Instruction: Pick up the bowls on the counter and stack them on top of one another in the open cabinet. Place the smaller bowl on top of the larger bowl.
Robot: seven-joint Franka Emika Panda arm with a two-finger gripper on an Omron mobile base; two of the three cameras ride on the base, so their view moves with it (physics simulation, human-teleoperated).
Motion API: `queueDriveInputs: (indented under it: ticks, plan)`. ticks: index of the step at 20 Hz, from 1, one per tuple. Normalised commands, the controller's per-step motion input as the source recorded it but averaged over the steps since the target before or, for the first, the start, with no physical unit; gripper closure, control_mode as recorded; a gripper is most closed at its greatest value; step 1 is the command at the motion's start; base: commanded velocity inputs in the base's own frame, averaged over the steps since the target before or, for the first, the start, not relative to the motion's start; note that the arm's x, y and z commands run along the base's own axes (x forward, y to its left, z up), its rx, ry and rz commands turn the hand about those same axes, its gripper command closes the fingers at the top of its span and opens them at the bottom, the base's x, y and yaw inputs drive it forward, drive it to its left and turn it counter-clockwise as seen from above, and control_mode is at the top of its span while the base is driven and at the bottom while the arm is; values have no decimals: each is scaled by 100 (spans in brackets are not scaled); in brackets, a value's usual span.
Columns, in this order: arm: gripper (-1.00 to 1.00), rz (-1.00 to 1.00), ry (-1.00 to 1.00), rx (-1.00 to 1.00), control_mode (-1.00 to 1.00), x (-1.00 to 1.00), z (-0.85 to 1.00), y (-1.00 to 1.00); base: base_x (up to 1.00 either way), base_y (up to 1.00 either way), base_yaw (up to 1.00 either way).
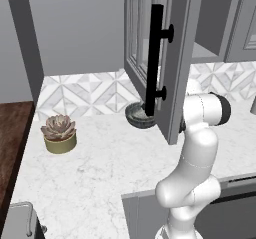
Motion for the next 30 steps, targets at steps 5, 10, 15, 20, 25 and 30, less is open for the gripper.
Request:
queueDriveInputs:
  ticks: [5, 10, 15, 20, 25, 30]
  plan:
    - [100, 0, 0, 0, -100, -4, 0, 0, 0, 0, 0]
    - [100, 0, 0, 0, -100, -52, -28, 0, 0, 0, 0]
    - [100, -5, -23, 5, -100, -79, 22, -16, 0, 0, 0]
    - [100, -11, -33, 14, -100, -99, 100, -61, 0, 0, 0]
    - [100, -7, -18, 22, -100, -100, 100, -66, 0, 0, 0]
    - [100, -1, -12, 22, -100, -94, 100, -26, 0, 0, 0]
